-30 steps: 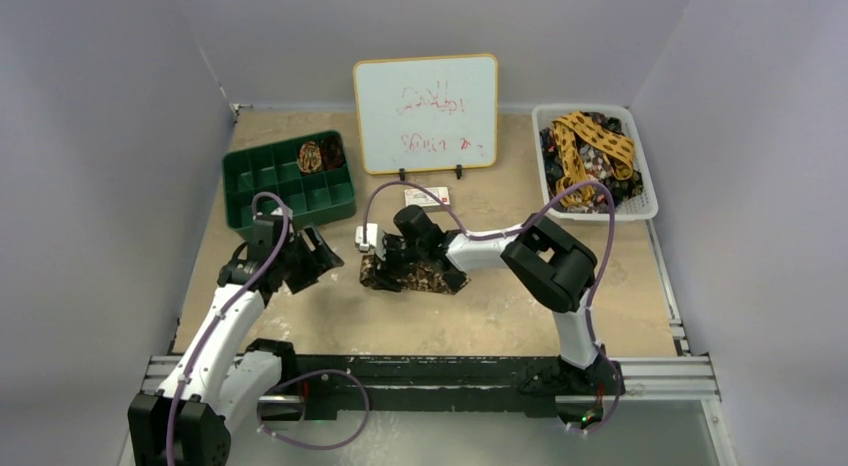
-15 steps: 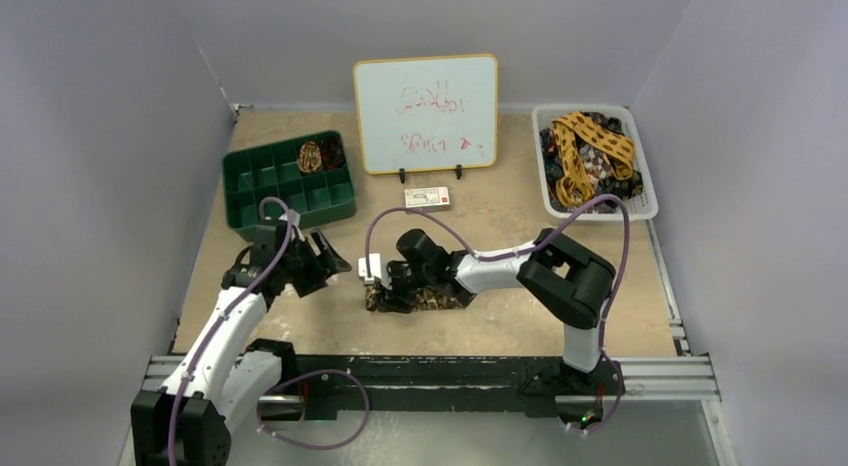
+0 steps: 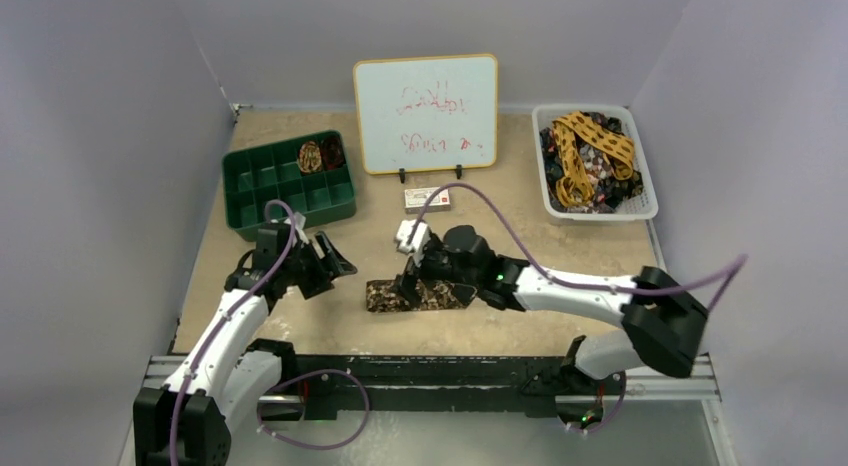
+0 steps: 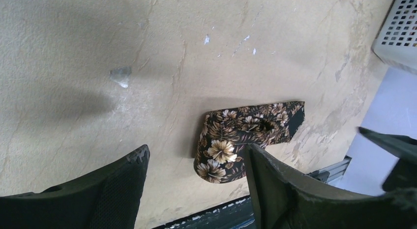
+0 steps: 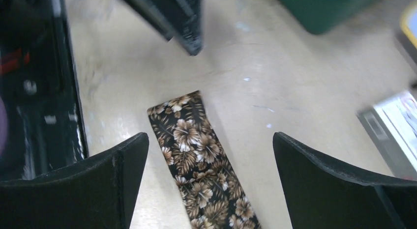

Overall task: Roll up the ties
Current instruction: Roll the tie at the center of the board.

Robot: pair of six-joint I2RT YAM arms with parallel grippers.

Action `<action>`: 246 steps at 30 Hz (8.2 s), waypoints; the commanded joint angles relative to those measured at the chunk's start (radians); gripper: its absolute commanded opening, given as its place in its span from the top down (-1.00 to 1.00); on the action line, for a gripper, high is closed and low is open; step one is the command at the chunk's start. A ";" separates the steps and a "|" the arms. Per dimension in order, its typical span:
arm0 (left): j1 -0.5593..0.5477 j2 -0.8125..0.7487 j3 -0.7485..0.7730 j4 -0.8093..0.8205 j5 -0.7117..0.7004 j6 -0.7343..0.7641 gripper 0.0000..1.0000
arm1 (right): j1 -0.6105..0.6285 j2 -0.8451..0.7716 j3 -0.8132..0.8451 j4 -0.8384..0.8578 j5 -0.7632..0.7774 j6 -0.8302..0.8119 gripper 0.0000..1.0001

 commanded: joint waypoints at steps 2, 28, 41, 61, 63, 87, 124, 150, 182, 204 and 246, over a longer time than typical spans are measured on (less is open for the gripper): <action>0.005 -0.024 -0.024 0.073 0.017 -0.016 -0.38 | -0.032 -0.194 -0.096 -0.021 0.390 0.538 -0.98; 0.005 -0.021 -0.051 0.130 0.063 -0.043 -0.40 | -0.183 -0.052 -0.068 -0.135 0.065 1.184 -0.47; 0.005 0.005 -0.077 0.201 0.129 -0.069 -0.39 | -0.183 -0.007 -0.044 -0.164 0.050 1.191 -0.26; 0.005 0.027 -0.096 0.219 0.160 -0.054 -0.37 | -0.149 0.149 0.015 -0.081 -0.038 1.198 -0.02; 0.005 0.031 -0.098 0.223 0.163 -0.051 -0.37 | -0.148 0.155 0.018 -0.083 -0.038 1.197 0.02; 0.005 0.072 -0.115 0.283 0.232 -0.044 -0.35 | -0.134 0.163 -0.036 -0.021 -0.082 1.159 0.08; -0.016 0.141 -0.281 0.465 0.368 -0.113 -0.33 | -0.137 0.284 -0.049 -0.064 -0.081 1.170 0.26; -0.163 0.313 -0.288 0.695 0.219 -0.148 0.02 | -0.140 0.321 -0.042 -0.058 -0.110 1.183 0.30; -0.481 0.252 0.256 -0.207 -0.630 -0.026 0.69 | -0.154 -0.084 -0.001 -0.468 0.310 1.089 -0.28; -0.782 0.606 0.526 -0.505 -1.094 -0.234 0.64 | -0.156 -0.170 -0.050 -0.512 0.417 1.124 -0.34; -0.364 0.111 0.300 -0.178 -0.389 0.025 -0.47 | -0.168 0.097 0.085 -0.137 -0.024 1.119 -0.60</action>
